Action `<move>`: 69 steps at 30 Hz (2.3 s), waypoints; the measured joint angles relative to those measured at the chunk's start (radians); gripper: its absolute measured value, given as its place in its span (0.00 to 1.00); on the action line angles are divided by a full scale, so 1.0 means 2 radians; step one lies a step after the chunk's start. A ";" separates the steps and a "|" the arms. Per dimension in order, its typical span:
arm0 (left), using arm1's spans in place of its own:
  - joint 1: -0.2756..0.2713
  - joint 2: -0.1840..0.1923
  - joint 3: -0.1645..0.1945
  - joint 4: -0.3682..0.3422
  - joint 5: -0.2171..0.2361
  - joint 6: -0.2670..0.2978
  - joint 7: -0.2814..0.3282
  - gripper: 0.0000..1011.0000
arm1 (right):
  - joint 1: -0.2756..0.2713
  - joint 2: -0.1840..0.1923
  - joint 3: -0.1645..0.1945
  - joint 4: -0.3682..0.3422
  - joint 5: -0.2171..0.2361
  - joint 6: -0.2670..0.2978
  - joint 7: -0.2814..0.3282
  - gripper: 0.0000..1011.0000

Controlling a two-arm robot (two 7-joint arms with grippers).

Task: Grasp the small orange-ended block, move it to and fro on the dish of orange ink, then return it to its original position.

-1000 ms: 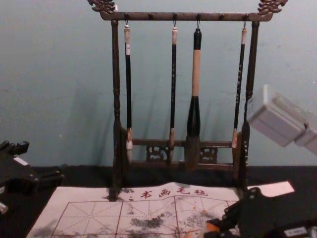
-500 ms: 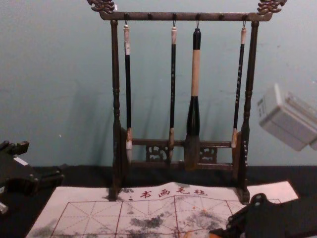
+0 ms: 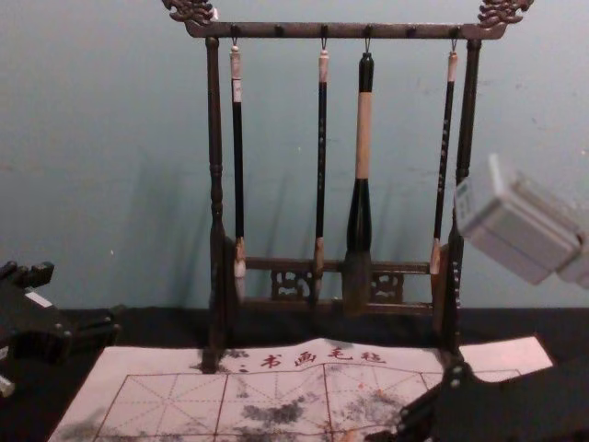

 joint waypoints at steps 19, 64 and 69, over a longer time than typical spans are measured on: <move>0.000 0.000 0.000 0.000 0.000 0.000 0.000 0.99 | 0.023 -0.024 -0.013 0.029 -0.020 0.006 -0.006 0.09; 0.000 0.000 0.000 0.000 0.000 0.000 0.000 0.99 | 0.004 0.004 -0.005 -0.018 -0.011 0.016 0.007 0.09; 0.000 0.000 0.000 0.000 0.000 0.000 0.000 0.99 | 0.005 0.000 -0.005 -0.014 -0.010 0.018 0.001 0.09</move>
